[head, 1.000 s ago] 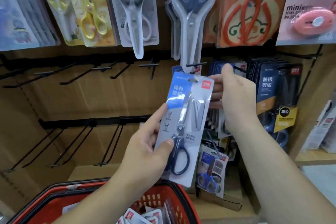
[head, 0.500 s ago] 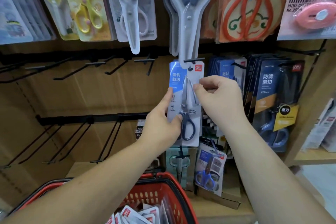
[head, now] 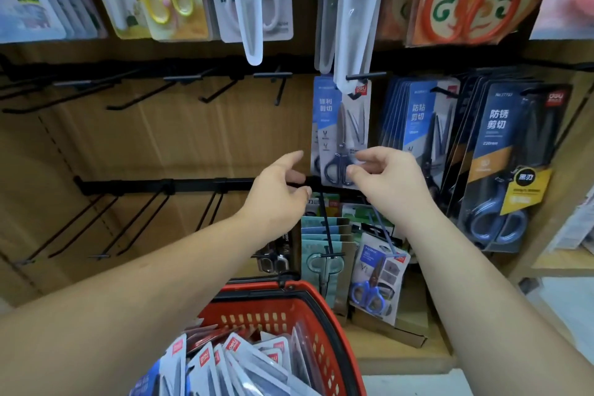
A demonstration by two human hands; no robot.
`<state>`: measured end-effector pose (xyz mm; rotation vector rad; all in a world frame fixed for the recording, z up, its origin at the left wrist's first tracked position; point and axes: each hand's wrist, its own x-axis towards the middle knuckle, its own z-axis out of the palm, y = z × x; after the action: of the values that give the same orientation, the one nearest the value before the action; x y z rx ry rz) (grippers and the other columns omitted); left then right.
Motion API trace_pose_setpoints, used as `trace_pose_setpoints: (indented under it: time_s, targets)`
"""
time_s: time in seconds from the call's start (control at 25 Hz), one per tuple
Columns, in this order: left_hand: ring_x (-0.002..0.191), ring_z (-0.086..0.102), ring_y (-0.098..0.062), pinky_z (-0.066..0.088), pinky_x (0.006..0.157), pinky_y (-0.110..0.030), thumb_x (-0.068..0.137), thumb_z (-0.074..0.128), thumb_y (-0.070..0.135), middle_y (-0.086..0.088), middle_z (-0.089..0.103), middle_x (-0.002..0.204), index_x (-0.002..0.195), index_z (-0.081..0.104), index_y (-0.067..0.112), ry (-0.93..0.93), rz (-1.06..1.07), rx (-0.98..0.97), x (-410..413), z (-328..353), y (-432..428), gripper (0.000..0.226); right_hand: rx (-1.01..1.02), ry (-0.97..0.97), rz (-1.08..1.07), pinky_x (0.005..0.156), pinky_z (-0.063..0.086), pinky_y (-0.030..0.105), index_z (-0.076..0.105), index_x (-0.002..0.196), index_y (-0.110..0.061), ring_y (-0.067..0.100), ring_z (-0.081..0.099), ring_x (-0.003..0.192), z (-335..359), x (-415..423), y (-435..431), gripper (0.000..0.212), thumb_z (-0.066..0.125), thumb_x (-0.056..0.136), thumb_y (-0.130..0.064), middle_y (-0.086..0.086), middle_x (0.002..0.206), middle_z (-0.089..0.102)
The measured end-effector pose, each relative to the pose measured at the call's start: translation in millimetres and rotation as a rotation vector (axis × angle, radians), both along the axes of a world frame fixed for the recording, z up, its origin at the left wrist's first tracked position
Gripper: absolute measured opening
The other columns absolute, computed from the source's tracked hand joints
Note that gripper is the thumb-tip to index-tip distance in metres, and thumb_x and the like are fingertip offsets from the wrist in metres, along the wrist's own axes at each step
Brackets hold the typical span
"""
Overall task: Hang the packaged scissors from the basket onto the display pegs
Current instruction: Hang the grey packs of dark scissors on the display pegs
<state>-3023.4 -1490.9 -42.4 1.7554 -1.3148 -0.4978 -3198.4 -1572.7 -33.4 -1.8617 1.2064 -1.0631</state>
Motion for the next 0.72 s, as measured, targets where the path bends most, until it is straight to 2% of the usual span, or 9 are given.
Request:
trace_pose_setpoints:
  time_s: [0.08,0.12,0.16,0.24,0.32,0.44,0.52,0.6,0.72]
  targets:
    - [0.097,0.073,-0.018,0.062,0.082,-0.025,0.102,0.067,0.019,0.009,0.067,0.124,0.160,0.041,0.028,0.060,-0.026,0.019,7,-6,18,0.064,-0.008,0.056,0.015,0.098,0.057,0.039,0.072,0.129,-0.018,0.014,0.068,0.103,-1,5,5,0.034,0.073,0.097,-0.030,-0.003,0.107,0.073]
    - [0.099,0.074,-0.021,0.064,0.088,-0.036,0.101,0.069,0.020,0.011,0.069,0.122,0.159,0.043,0.028,0.085,-0.040,0.036,9,-8,30,0.063,-0.018,0.097,0.031,0.098,0.057,0.039,0.073,0.126,-0.018,0.014,0.069,0.104,0,9,11,0.033,0.073,0.096,-0.031,-0.003,0.107,0.074]
    - [0.099,0.074,-0.019,0.062,0.093,-0.040,0.100,0.070,0.021,0.012,0.070,0.120,0.158,0.045,0.028,0.096,-0.052,0.051,12,-11,43,0.063,-0.030,0.131,0.055,0.098,0.057,0.038,0.074,0.123,-0.018,0.013,0.069,0.103,1,15,18,0.031,0.074,0.096,-0.032,-0.004,0.107,0.074]
    - [0.092,0.073,-0.012,0.061,0.092,-0.034,0.098,0.073,0.022,0.012,0.071,0.118,0.155,0.049,0.029,0.090,-0.062,0.069,19,-17,77,0.062,-0.049,0.197,0.126,0.095,0.058,0.037,0.076,0.118,-0.020,0.012,0.070,0.100,3,31,39,0.027,0.074,0.095,-0.034,-0.005,0.104,0.074]
    - [0.088,0.072,-0.011,0.059,0.086,-0.026,0.097,0.074,0.022,0.010,0.072,0.118,0.151,0.053,0.028,0.086,-0.049,0.085,32,-20,120,0.059,-0.059,0.283,0.217,0.092,0.059,0.036,0.077,0.112,-0.023,0.010,0.070,0.096,2,51,69,0.022,0.074,0.095,-0.036,-0.008,0.100,0.074]
    - [0.097,0.074,-0.014,0.063,0.089,-0.035,0.097,0.074,0.024,0.011,0.070,0.122,0.148,0.053,0.033,0.102,-0.029,0.160,62,-32,187,0.055,-0.076,0.352,0.331,0.089,0.059,0.036,0.079,0.103,-0.023,0.007,0.071,0.090,-21,76,124,0.017,0.075,0.093,-0.036,-0.009,0.092,0.076]
    - [0.102,0.073,-0.012,0.061,0.094,-0.038,0.097,0.074,0.028,0.010,0.070,0.127,0.147,0.056,0.026,0.028,-0.001,0.236,90,-51,228,0.053,-0.083,0.432,0.406,0.085,0.057,0.032,0.080,0.099,-0.023,0.006,0.070,0.088,-37,89,158,0.016,0.075,0.093,-0.037,-0.011,0.090,0.075]
    - [0.109,0.070,-0.014,0.055,0.092,-0.031,0.099,0.070,0.035,0.005,0.070,0.126,0.139,0.065,0.018,-0.107,0.058,0.308,115,-74,266,0.044,-0.060,0.472,0.478,0.078,0.052,0.026,0.080,0.095,-0.022,0.002,0.068,0.082,-49,97,186,0.015,0.074,0.093,-0.036,-0.012,0.086,0.075]
    - [0.104,0.069,-0.026,0.055,0.086,-0.035,0.090,0.053,0.051,-0.001,0.070,0.109,0.116,0.074,0.017,-0.402,0.167,0.406,142,-113,314,0.048,0.041,0.461,0.597,0.074,0.053,0.023,0.080,0.092,-0.021,0.000,0.068,0.079,-75,112,227,0.014,0.075,0.094,-0.034,-0.010,0.085,0.076]
